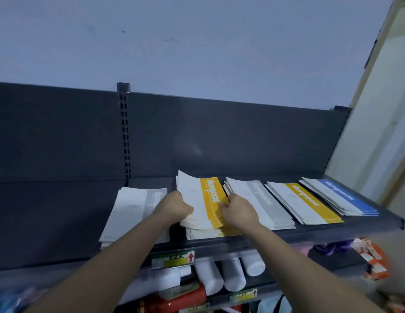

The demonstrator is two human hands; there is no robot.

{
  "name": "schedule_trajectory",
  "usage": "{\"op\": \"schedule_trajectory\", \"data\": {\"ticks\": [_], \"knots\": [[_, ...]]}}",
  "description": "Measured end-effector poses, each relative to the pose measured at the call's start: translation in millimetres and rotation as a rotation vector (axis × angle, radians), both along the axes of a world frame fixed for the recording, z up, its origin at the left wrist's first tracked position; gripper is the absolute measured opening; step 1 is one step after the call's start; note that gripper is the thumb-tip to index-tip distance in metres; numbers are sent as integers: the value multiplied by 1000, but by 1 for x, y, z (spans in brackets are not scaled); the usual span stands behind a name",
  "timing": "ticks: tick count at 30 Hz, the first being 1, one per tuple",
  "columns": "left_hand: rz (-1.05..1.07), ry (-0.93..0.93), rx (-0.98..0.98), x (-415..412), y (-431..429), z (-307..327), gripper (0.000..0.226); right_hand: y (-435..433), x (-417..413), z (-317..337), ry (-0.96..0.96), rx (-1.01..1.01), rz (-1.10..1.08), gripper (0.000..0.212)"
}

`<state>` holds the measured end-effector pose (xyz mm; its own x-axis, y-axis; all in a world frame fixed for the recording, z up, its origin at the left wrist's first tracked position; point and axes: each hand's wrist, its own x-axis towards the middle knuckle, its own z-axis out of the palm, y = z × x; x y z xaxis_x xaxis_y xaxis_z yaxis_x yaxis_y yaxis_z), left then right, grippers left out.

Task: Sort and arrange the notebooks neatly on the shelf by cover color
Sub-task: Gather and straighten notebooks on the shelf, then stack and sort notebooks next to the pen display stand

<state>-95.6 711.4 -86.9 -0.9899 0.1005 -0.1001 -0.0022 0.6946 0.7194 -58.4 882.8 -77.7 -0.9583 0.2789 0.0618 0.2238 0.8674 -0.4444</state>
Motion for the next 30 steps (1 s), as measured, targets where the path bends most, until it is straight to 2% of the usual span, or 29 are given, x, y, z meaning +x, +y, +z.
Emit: {"op": "schedule_trajectory", "data": {"ticks": [5, 11, 17, 20, 26, 30], "knots": [[2, 7, -183, 6, 10, -5, 33, 8, 0, -3, -58, 169, 53, 29], [30, 36, -291, 12, 17, -9, 41, 13, -4, -14, -103, 238, 96, 34], [63, 115, -354, 21, 12, -3, 44, 7, -4, -7, -5, 292, 127, 35], [104, 164, -389, 25, -3, 3, 36, -5, -8, 1, 55, 304, 215, 34], [168, 227, -655, 43, -61, 19, 36, -57, -16, 10, 164, 298, 464, 37], [218, 244, -806, 61, -113, 28, 36, -115, -18, 13, 165, 357, 631, 40]]}}
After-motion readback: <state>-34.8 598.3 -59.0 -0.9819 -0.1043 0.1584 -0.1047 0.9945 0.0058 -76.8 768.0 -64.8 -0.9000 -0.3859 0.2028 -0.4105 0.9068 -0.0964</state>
